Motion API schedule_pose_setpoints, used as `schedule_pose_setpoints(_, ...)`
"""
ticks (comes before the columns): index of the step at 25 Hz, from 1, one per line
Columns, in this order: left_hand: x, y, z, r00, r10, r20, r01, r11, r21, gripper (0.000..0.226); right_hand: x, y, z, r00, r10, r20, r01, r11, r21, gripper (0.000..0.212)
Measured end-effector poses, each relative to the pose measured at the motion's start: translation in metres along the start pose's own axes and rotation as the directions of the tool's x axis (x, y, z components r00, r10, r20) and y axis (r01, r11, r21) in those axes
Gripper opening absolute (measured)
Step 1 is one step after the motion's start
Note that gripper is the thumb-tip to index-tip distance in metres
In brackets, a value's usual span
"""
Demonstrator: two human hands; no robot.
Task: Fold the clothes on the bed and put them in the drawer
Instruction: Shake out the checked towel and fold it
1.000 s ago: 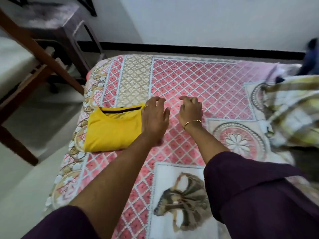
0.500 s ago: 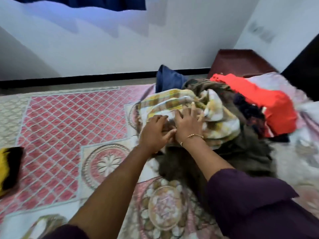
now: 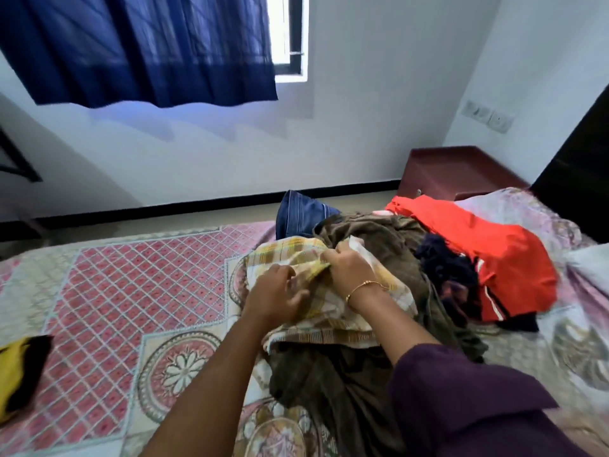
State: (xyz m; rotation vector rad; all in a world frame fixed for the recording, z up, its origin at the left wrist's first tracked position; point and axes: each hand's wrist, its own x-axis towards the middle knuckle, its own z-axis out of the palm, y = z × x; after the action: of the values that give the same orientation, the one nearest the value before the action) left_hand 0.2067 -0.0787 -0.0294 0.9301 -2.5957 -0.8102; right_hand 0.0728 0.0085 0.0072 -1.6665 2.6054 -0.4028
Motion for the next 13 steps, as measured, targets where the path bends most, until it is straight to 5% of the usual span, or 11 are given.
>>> schedule_pose_setpoints(3,-0.009,0.024,-0.027,0.99,0.03,-0.138,-0.035,0.999,-0.038,0.042,0.014,-0.043,-0.057,0.971,0.044,-0.233,0.038,0.941,0.337,0.035)
schedule_pose_setpoints(5,-0.018,0.049,-0.059,0.921,-0.143,-0.361,0.099,0.985,-0.138,0.018,0.014,-0.08,-0.102,0.946,-0.02,-0.323,0.166,0.888,0.429,0.034)
schedule_pose_setpoints(8,-0.027,0.086,-0.12,0.754,-0.449,-0.479,0.23,0.864,-0.448,0.017,0.007,-0.127,-0.163,0.917,-0.11,-0.384,0.29,0.845,0.449,0.029)
schedule_pose_setpoints(10,-0.042,0.107,-0.181,0.662,-0.559,-0.5,0.204,0.776,-0.597,0.023,-0.003,-0.155,-0.21,0.937,-0.155,-0.313,0.288,0.85,0.441,0.028)
schedule_pose_setpoints(13,-0.068,0.131,-0.267,0.585,-0.604,-0.541,0.126,0.727,-0.675,0.031,-0.023,-0.185,-0.266,0.975,-0.217,-0.055,0.224,0.951,0.215,0.058)
